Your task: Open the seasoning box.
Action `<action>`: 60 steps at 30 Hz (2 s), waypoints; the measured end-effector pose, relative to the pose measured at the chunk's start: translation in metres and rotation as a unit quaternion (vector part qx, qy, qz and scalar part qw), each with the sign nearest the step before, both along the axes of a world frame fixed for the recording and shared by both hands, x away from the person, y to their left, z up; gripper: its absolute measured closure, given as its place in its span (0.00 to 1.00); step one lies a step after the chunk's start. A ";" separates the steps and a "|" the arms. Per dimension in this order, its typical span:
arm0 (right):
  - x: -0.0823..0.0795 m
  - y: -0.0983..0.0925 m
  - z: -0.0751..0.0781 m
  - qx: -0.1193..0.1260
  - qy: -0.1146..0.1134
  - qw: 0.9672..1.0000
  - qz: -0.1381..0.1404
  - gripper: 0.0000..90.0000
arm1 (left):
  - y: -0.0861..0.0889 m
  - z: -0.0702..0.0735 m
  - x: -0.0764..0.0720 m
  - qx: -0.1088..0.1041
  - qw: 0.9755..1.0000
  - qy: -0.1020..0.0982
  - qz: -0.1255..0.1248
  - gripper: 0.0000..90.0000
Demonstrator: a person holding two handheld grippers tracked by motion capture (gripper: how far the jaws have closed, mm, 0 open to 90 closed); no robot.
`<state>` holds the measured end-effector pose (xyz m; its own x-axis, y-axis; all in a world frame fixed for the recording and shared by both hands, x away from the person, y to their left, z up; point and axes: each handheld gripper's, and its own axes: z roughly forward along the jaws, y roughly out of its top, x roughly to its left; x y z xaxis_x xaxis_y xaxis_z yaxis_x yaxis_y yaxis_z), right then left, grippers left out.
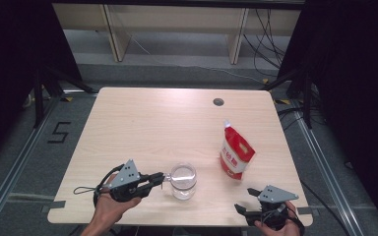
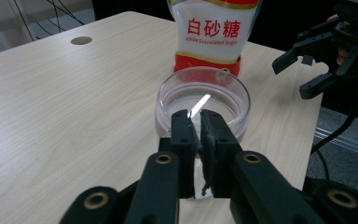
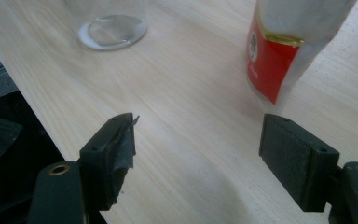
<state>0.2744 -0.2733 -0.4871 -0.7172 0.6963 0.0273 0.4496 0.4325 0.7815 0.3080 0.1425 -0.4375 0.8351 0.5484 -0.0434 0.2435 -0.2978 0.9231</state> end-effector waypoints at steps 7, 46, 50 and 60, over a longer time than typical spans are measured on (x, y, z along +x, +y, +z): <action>0.001 0.006 0.001 -0.002 -0.010 1.000 0.004 0.28 | -0.004 -0.002 0.008 -0.003 1.000 0.002 0.016 0.99; 0.016 0.065 0.016 0.035 -0.091 0.992 0.084 0.90 | -0.011 -0.013 0.013 0.009 1.000 -0.001 0.019 0.99; 0.020 0.074 0.017 0.033 -0.098 0.990 0.098 0.93 | -0.008 -0.015 0.014 0.005 1.000 0.008 0.028 0.99; 0.031 0.093 0.023 0.050 -0.109 0.987 0.110 0.97 | -0.006 -0.016 0.016 0.006 1.000 0.003 0.022 0.99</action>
